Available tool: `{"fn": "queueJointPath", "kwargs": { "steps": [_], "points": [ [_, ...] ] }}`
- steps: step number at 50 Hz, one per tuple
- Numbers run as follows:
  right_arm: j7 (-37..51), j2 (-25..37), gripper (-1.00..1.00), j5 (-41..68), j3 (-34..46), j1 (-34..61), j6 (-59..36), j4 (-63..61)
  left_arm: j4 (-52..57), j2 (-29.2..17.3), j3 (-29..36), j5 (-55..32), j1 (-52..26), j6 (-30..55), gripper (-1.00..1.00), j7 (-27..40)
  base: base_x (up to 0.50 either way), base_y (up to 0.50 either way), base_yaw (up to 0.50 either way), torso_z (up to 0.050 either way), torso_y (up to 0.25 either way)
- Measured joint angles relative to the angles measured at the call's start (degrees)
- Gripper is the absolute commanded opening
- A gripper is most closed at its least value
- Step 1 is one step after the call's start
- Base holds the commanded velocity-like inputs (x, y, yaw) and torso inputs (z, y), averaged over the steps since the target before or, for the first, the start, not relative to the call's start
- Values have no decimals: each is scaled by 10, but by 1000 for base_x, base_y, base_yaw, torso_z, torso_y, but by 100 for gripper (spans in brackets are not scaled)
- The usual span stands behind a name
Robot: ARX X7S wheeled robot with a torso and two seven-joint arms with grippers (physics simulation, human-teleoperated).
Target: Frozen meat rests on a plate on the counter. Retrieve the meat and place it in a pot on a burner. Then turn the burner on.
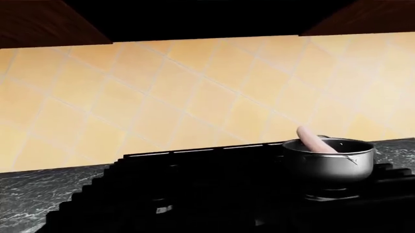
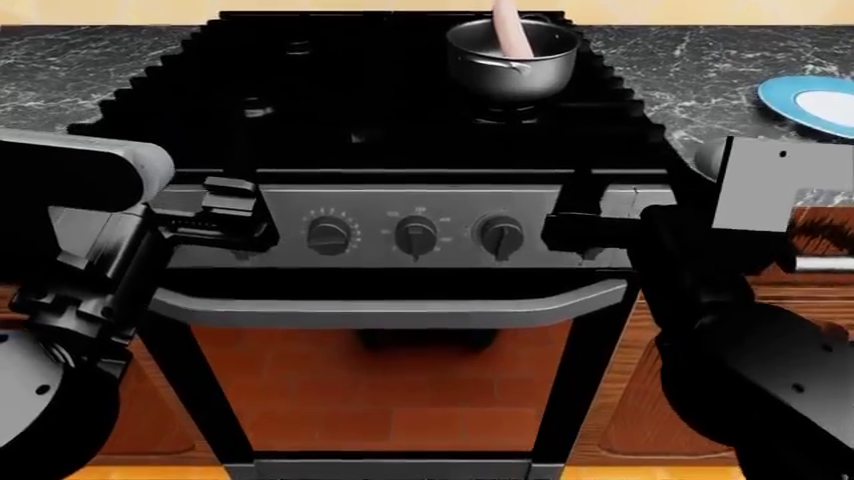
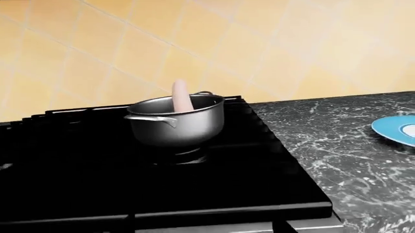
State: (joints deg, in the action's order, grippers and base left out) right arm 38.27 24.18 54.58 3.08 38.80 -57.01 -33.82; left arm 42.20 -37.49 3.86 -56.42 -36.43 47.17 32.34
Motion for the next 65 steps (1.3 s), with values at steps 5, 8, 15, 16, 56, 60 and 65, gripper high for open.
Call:
{"fn": "queueJointPath", "kwargs": {
  "steps": [5, 8, 15, 16, 56, 60, 65],
  "points": [
    [-3, 1, 100, -7, 3, -9, 9, -1, 2, 0, 0, 1, 4, -3, 100, 1, 0, 0, 0, -50, 0],
    [-5, 2, 100, -10, 5, -13, 13, -1, 3, 1, 0, 1, 7, -4, 100, 2, 0, 0, 0, -50, 0],
    [-8, 2, 100, -18, 9, -21, 23, 2, 5, 1, -2, 3, 16, -10, 100, 2, 0, 0, 0, -50, 0],
    [-9, 2, 100, -19, 9, -23, 24, 2, 5, 0, -3, 3, 16, -11, 100, 2, 0, 0, 0, -50, 0],
    [-43, 29, 100, -102, 58, -50, 85, 20, 7, 2, 9, 15, 21, -22, 100, 4, 0, 0, 0, -43, 0],
    [-45, 30, 100, -104, 60, -50, 88, 24, 6, 3, 10, 14, 21, -23, 100, 4, 0, 0, 0, 0, 0],
    [-48, 30, 100, -107, 63, -49, 92, 29, 4, 5, 11, 11, 21, -23, 100, 4, 0, 0, 0, 0, 0]
  ]
}}
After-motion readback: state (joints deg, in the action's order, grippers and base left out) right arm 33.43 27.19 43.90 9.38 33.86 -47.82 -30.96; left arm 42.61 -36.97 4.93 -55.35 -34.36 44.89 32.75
